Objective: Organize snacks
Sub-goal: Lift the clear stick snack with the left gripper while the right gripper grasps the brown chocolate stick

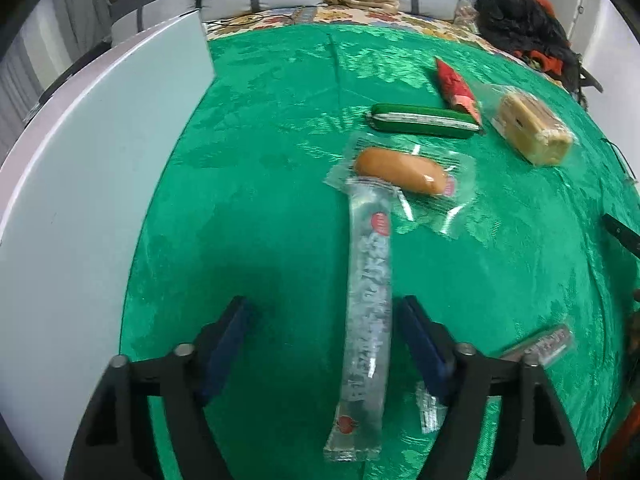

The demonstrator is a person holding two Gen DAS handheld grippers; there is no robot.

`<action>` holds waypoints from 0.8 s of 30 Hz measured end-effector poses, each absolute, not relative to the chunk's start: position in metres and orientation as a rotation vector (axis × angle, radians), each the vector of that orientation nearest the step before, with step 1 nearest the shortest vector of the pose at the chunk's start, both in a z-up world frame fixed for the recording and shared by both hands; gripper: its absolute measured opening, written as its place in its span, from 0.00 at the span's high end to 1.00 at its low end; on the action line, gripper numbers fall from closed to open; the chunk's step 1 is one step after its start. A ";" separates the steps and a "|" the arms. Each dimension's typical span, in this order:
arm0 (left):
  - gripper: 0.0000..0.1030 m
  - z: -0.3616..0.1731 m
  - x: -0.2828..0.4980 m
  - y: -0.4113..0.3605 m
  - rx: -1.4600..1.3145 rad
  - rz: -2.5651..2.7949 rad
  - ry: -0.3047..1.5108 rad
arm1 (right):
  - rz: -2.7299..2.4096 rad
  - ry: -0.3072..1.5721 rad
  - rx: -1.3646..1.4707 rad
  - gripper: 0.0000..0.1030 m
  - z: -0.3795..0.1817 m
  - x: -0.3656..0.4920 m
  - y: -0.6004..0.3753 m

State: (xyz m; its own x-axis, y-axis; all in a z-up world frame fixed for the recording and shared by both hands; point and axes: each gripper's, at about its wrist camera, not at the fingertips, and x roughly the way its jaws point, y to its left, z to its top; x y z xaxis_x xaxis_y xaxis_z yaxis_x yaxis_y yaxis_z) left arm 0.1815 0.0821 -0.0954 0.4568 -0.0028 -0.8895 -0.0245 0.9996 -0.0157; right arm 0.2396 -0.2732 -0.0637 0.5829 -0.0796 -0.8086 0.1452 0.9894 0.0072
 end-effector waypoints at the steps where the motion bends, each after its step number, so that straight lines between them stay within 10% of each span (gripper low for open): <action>1: 0.44 -0.094 0.180 0.080 -0.018 0.003 1.097 | -0.131 0.940 0.075 0.06 -0.064 0.240 -0.273; 5: 0.82 -0.090 0.179 0.069 0.015 -0.048 1.106 | -0.131 0.940 0.075 0.06 -0.064 0.239 -0.274; 19: 0.83 -0.070 0.114 0.110 -0.218 -0.035 1.047 | 0.371 0.955 0.172 0.09 -0.033 0.228 -0.238; 24: 0.83 -0.058 0.096 0.113 -0.280 -0.051 1.020 | 0.909 0.993 -0.296 0.10 0.007 0.192 -0.095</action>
State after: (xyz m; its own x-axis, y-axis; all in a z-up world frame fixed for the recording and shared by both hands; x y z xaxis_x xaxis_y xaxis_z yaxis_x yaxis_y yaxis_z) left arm 0.0962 0.1134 -0.0584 0.5258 -0.1720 -0.8331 -0.0879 0.9631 -0.2544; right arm 0.1920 -0.0954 0.0071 0.2288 0.5224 -0.8214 -0.7724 0.6110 0.1735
